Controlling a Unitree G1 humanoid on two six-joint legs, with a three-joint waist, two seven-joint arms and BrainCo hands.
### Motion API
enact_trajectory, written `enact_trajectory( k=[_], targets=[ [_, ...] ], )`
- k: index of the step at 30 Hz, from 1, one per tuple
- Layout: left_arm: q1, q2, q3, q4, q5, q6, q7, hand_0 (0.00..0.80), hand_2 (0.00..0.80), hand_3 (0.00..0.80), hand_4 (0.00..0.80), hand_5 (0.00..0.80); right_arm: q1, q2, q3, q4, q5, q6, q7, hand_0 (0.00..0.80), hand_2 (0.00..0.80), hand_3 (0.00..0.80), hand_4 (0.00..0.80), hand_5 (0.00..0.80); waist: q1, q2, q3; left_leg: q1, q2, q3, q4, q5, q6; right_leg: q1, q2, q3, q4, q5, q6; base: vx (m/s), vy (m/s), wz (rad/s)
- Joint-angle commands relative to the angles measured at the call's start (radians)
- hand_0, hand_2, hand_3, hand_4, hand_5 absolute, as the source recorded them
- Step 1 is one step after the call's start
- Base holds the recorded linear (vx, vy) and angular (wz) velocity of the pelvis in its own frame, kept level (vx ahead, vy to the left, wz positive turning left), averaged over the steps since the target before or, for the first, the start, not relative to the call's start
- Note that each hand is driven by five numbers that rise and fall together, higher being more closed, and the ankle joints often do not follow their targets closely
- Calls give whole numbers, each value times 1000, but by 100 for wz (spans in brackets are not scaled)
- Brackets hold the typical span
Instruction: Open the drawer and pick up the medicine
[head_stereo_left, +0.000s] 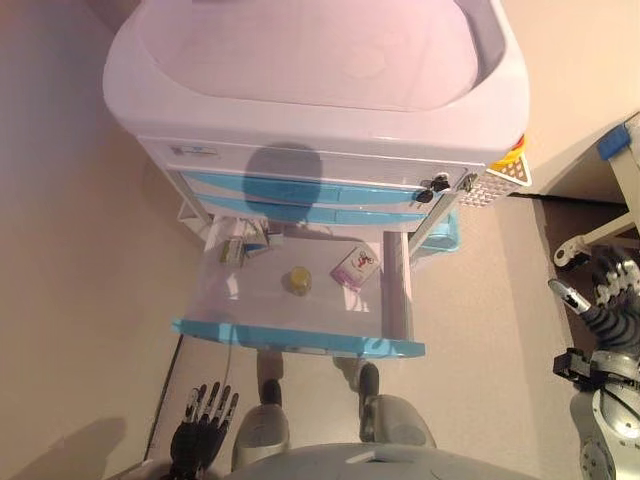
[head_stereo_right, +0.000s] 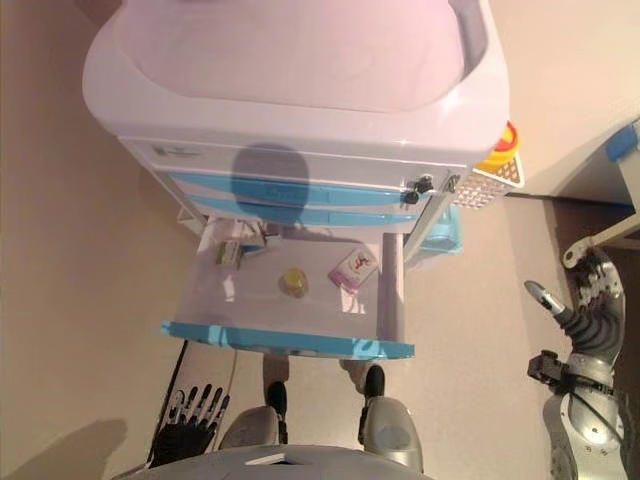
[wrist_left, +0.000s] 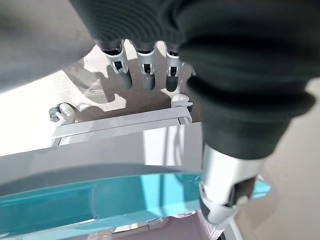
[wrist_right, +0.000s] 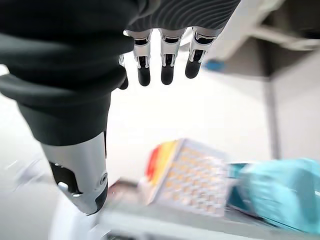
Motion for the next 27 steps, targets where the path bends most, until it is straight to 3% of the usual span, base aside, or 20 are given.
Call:
enact_trajectory(
  k=[1,4,13,22,27],
  targets=[
    [35,20,-14,18,-31,-18,-34,0,0,0,0,0,-10,-78,-68,-153,-189,-99,-68,0,0,0,0,0,5,-20,-3,-72,-35,9,24,31,57,49,-40,-22,5,8,71,-21,44,-4],
    [25,19,-23,19,-31,-22,-33,0,0,0,0,0,-31,-140,-64,-231,-293,-102,-75,0,0,0,0,0,14,-22,-5,-75,-32,8,22,30,54,49,-45,-25,1,9,76,-21,36,-1],
    [-17,20,-69,41,-28,-59,-80,0,0,0,0,0,-153,-293,28,-359,-384,-117,29,0,0,0,0,0,53,-26,-2,-101,-28,-6,17,36,46,48,-57,-46,-8,7,82,-39,26,5],
    [-70,40,-93,67,-38,-71,-91,0,0,0,0,0,-298,-348,232,-399,-418,-117,188,0,0,0,0,0,96,-33,17,-132,-30,-32,17,45,41,39,-62,-69,-8,9,80,-45,-3,11],
    [-105,56,-110,83,-44,-82,-106,0,0,0,0,0,-415,-363,381,-378,-457,-64,241,0,0,0,0,0,121,-41,41,-157,-32,-48,27,49,42,29,-59,-80,-1,7,73,-55,-27,11]
  ],
)
